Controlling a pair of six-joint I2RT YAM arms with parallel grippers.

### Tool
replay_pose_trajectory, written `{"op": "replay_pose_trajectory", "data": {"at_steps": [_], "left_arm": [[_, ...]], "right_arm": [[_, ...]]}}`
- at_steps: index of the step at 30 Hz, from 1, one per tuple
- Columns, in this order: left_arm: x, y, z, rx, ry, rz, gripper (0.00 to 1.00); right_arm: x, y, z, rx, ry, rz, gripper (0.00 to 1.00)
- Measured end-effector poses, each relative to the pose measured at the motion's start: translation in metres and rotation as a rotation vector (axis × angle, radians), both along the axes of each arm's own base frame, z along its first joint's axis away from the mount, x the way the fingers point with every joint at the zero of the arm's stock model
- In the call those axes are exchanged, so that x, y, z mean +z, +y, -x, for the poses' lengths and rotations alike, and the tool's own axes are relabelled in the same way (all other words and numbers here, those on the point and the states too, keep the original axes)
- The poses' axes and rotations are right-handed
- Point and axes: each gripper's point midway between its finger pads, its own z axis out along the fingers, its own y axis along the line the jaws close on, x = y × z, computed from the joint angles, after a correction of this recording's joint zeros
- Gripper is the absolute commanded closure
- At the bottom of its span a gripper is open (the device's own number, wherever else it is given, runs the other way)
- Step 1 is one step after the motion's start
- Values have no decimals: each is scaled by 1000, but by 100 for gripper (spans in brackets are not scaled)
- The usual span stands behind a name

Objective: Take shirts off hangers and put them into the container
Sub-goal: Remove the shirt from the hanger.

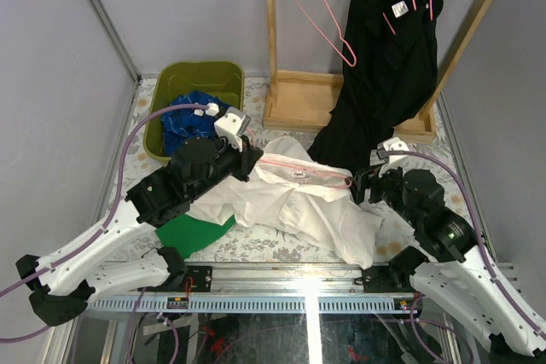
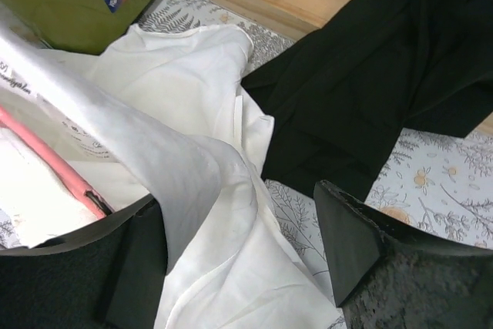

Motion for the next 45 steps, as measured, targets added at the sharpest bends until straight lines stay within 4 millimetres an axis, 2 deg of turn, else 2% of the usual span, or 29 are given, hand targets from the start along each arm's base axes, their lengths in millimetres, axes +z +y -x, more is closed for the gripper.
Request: {"op": "replay_pose_trajectory", "data": {"at_steps": [8, 18, 35, 45], "left_arm": [[1, -1, 0, 3, 0, 13, 100], [4, 0, 0, 7, -15, 42, 100], [5, 2, -2, 23, -20, 42, 100], [1, -3, 0, -12, -16, 28, 100]], "right_arm": [[2, -3, 9, 62, -117, 8, 24], [24, 5, 33, 199, -259, -39, 20], [31, 20, 55, 357, -314, -46, 20], [20, 38, 71, 499, -253, -53, 20]]}}
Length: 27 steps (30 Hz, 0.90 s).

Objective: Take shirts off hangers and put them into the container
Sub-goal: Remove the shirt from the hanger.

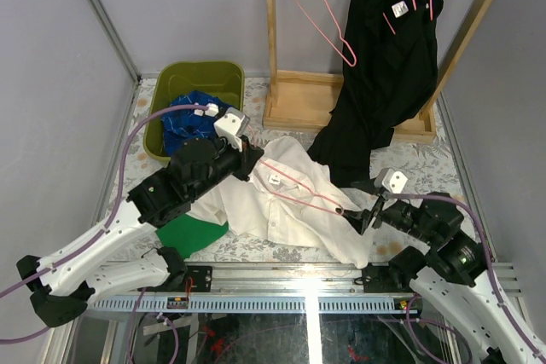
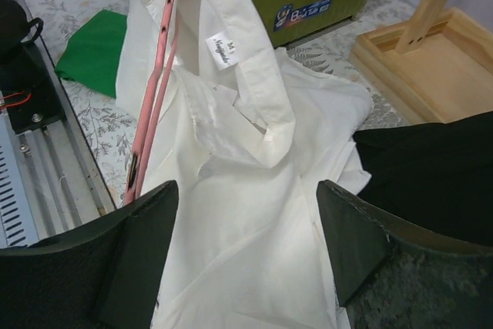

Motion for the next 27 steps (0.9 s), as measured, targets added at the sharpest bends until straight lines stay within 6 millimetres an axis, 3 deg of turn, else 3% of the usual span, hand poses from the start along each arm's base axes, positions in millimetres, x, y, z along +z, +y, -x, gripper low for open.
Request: {"op": "replay_pose_trajectory", "data": {"at_steps": [11, 13, 17, 22, 27], "left_arm": [[-28, -16, -6, -37, 69, -82, 100], [-28, -16, -6, -37, 70, -84, 100], [-26, -16, -5, -37, 70, -83, 100], [-28, -15, -5, -39, 72, -94, 100], [-29, -14, -4, -39, 74, -98, 100]], "right_arm": [[-13, 37, -2, 149, 201, 10, 22], [-15, 37, -9, 117, 215, 17, 21], [-11, 16, -42, -121, 202, -2, 19], [14, 3, -52, -234, 166, -103, 17], [54, 19, -30, -89, 139, -191, 18]]}}
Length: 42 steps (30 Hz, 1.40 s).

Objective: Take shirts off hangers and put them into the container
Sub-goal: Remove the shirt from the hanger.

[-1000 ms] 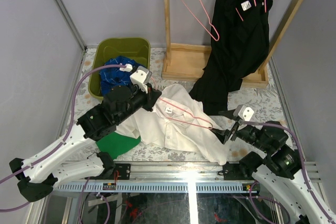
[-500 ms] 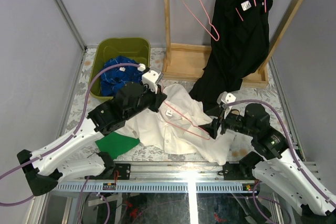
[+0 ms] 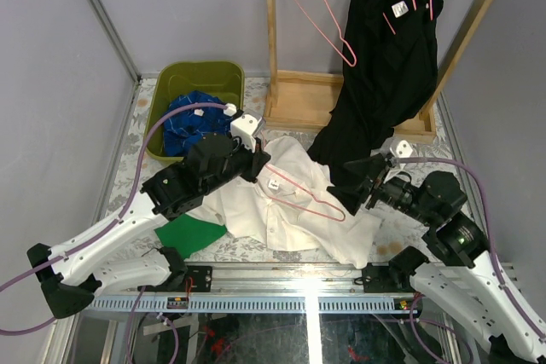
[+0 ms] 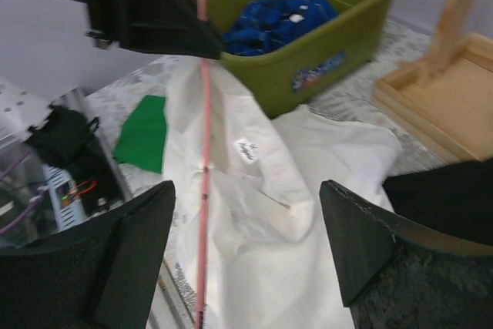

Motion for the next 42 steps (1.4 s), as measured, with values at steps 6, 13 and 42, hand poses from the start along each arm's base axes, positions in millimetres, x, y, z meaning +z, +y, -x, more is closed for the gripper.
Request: {"op": "replay_pose_trajectory", "data": {"at_steps": [6, 13, 42], "left_arm": [[-1, 0, -1, 2, 3, -4, 100], [0, 3, -5, 31, 0, -16, 100], [9, 20, -2, 98, -21, 37, 30]], "right_arm": [[-10, 32, 15, 217, 120, 48, 25], [-71, 43, 22, 303, 390, 170, 28], [-78, 15, 26, 204, 314, 247, 100]]}}
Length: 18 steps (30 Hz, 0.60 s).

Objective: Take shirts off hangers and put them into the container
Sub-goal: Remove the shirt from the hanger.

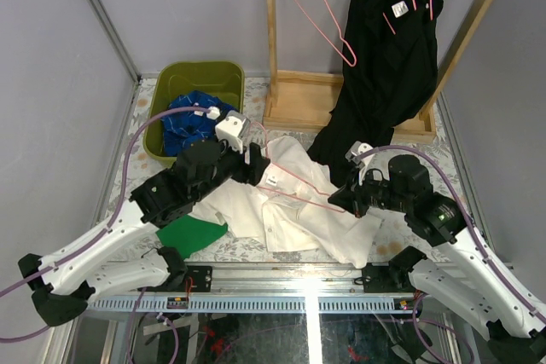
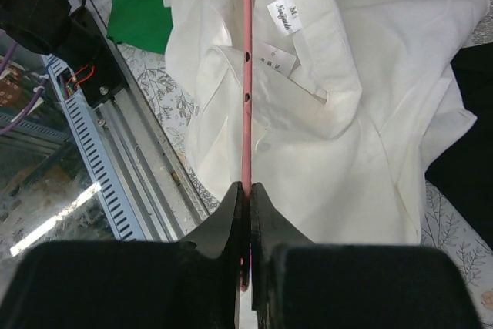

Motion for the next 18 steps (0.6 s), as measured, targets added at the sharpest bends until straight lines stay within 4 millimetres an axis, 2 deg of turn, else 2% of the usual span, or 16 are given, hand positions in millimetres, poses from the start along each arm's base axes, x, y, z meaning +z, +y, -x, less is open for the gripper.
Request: {"op": "replay_pose_trajectory", "data": {"at_steps": [3, 6, 11, 13, 16, 18], "left_arm": [[-12, 9, 6, 16, 13, 10, 26], [-34, 23, 12, 61, 39, 20, 24], [-70, 38, 6, 195, 114, -9, 26], [-80, 40, 1, 239, 138, -25, 33], [-90, 42, -5, 290, 159, -40, 50], [-97, 43, -9, 323, 171, -54, 54]], "right_arm": [[0, -2, -2, -19, -5, 6, 100], [0, -4, -2, -29, -2, 12, 100], [-1, -6, -1, -34, 3, 18, 100], [-1, -6, -1, -35, 6, 21, 100], [-2, -6, 0, -36, 9, 21, 100], [-2, -7, 0, -38, 12, 21, 100]]}}
